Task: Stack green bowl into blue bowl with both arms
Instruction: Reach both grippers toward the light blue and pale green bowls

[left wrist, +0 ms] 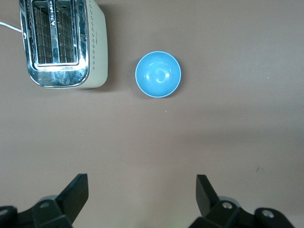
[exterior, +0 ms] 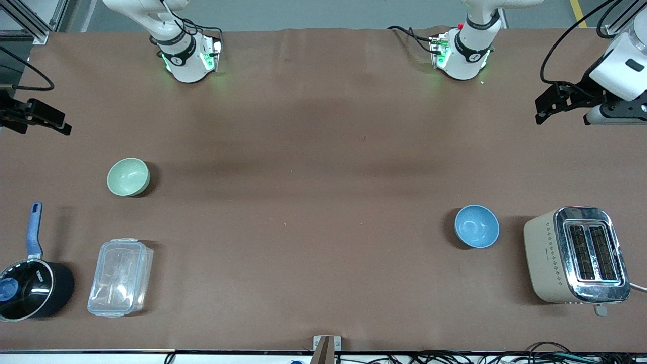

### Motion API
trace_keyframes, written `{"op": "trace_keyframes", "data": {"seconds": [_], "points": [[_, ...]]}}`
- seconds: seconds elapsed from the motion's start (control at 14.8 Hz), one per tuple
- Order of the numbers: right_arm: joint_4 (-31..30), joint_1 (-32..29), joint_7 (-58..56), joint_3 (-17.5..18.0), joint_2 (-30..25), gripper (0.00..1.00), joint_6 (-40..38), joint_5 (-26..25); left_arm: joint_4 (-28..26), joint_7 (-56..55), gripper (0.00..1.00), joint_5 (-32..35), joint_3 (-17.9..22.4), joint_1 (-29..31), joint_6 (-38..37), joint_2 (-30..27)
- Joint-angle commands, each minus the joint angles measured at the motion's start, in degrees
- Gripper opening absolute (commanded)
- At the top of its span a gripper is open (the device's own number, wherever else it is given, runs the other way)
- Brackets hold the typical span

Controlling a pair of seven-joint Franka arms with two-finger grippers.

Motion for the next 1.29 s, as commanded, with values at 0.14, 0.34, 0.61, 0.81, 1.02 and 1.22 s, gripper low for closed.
{"op": "trace_keyframes", "data": {"seconds": [0.14,0.34,0.61,0.81,1.02,1.22], "points": [[0.07,-0.32,0.64,0.13,-0.50,1.00,-0.67,0.73,3.42,0.47,1.00,1.35,0.13,-0.02,-1.83,2.57],[0.07,-0.32,0.82,0.05,-0.50,1.00,-0.50,0.73,3.08,0.56,1.00,1.26,0.04,0.16,-1.92,5.29],[-1.07,-0.32,0.73,0.05,-0.59,1.00,-0.58,-0.06,0.98,-0.58,1.00,1.26,0.04,2.09,5.70,11.80],[-5.53,-1.90,0.21,0.04,-0.59,1.00,2.21,-0.06,-7.79,-0.58,1.00,1.43,0.13,3.75,21.22,14.35],[-13.97,-4.18,-0.67,-0.04,-0.59,1.00,9.59,0.02,-9.76,-0.32,1.00,1.52,0.21,4.73,32.51,22.33],[-21.87,-10.32,-9.96,-0.04,0.11,1.00,17.32,0.20,-9.58,0.47,0.96,1.52,0.13,6.48,37.88,28.41]]}}
